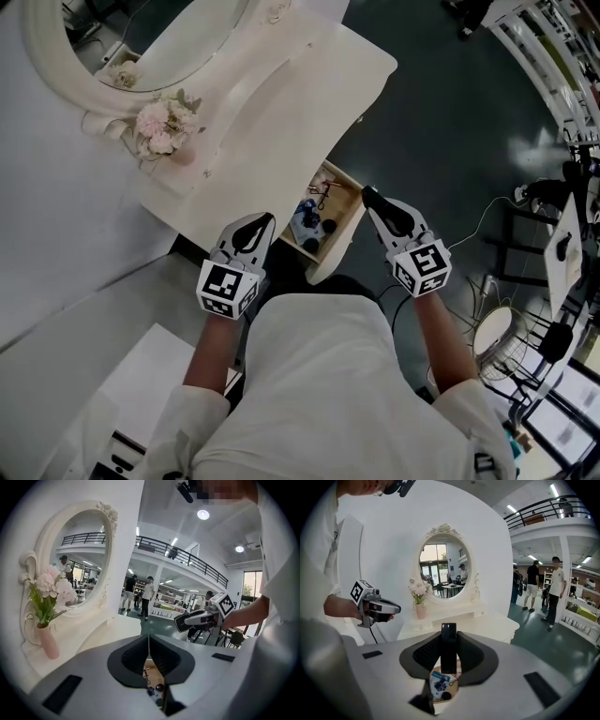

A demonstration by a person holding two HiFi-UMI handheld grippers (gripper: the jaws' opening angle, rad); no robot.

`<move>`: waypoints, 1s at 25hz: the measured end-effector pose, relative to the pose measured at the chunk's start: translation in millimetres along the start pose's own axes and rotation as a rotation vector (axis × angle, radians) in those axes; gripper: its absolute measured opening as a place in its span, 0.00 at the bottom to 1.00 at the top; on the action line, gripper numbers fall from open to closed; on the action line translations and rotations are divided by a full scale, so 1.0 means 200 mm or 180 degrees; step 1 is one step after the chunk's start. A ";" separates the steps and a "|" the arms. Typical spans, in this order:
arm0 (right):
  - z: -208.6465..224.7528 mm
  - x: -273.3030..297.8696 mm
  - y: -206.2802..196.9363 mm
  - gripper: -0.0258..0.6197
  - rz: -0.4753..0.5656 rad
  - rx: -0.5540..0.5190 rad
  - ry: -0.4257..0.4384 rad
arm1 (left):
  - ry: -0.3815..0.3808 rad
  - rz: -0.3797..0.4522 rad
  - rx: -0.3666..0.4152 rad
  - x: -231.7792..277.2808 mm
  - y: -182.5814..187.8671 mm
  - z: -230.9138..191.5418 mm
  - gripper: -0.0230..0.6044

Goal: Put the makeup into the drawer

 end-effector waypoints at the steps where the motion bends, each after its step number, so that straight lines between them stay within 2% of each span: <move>1: 0.00 0.03 -0.01 0.20 -0.0036 0.0014 -0.0006 | -0.0029 -0.0019 -0.0007 0.01 -0.01 -0.01 0.08; 6: -0.01 0.16 -0.07 0.20 -0.0222 0.0074 0.0022 | -0.0107 -0.0094 -0.0070 0.04 -0.08 -0.05 0.08; 13: 0.00 0.29 -0.12 0.20 -0.0484 -0.0057 0.0113 | -0.0112 -0.0150 -0.0178 0.05 -0.13 -0.06 0.08; 25: 0.07 0.46 -0.33 0.20 -0.0961 -0.0130 0.0421 | 0.0175 -0.0186 -0.0412 0.10 -0.21 -0.04 0.08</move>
Point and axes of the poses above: the fingertips, and each gripper's own axes: x forward along the fingers, z to its right, y out of its top, the point moved 7 cm from there along -x, backward along the fingers, and after that the axes turned 8 degrees about x, right-handed, at the moved point
